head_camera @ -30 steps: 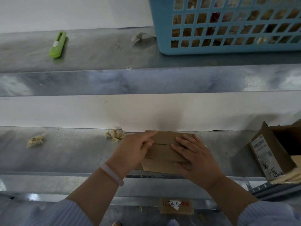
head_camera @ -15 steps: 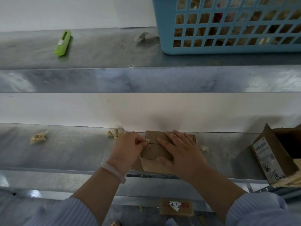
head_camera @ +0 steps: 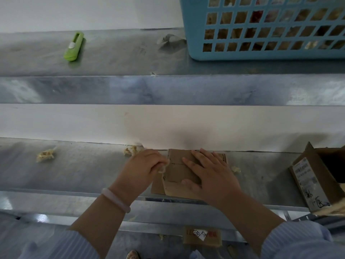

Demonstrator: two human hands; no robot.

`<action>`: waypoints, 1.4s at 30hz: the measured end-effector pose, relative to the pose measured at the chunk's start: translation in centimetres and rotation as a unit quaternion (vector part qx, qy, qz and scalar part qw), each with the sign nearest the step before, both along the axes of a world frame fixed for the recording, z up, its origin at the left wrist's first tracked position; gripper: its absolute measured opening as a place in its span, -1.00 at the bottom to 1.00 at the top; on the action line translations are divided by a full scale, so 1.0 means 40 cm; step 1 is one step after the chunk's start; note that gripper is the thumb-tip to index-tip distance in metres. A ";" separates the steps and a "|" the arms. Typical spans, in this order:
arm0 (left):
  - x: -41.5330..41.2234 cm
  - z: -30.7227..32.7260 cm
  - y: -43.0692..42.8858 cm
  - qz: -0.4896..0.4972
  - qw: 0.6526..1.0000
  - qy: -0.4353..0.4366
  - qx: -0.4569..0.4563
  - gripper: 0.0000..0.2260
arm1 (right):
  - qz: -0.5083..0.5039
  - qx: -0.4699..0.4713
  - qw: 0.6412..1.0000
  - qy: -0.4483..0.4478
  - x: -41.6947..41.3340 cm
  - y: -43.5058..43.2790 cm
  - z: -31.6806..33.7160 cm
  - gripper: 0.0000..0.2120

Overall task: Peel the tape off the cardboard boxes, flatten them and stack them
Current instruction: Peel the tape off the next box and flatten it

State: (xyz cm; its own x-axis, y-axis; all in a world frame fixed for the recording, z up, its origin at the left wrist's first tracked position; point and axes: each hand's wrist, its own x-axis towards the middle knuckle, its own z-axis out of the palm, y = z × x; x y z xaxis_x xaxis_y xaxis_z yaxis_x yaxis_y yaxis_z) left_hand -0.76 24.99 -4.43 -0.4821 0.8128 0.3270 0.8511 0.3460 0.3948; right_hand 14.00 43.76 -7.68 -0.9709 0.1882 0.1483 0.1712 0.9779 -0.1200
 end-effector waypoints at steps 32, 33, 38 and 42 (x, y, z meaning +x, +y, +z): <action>0.008 -0.041 0.051 0.213 0.688 -0.658 0.220 -0.84 | 0.001 -0.016 1.000 -0.009 0.003 0.006 0.002 -0.37; 0.002 -0.051 0.048 0.215 0.662 -0.678 0.238 -0.84 | 0.002 -0.016 1.000 -0.009 0.003 0.005 0.001 -0.37; -0.018 -0.071 0.040 0.176 0.927 -0.319 0.088 -0.79 | 0.000 -0.015 1.000 -0.009 0.000 0.004 0.000 -0.36; -0.009 -0.068 0.030 0.063 0.998 0.002 0.017 -0.89 | 0.002 -0.013 1.000 -0.007 0.000 0.004 0.003 -0.34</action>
State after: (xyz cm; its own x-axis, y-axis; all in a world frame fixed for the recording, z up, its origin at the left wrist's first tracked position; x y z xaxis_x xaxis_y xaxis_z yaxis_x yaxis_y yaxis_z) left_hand -1.11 26.18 -7.16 -0.5790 0.7337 0.3557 0.8029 0.4370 0.4056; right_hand 14.02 43.91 -7.55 -0.9738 0.1872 0.1293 0.1687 0.9754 -0.1419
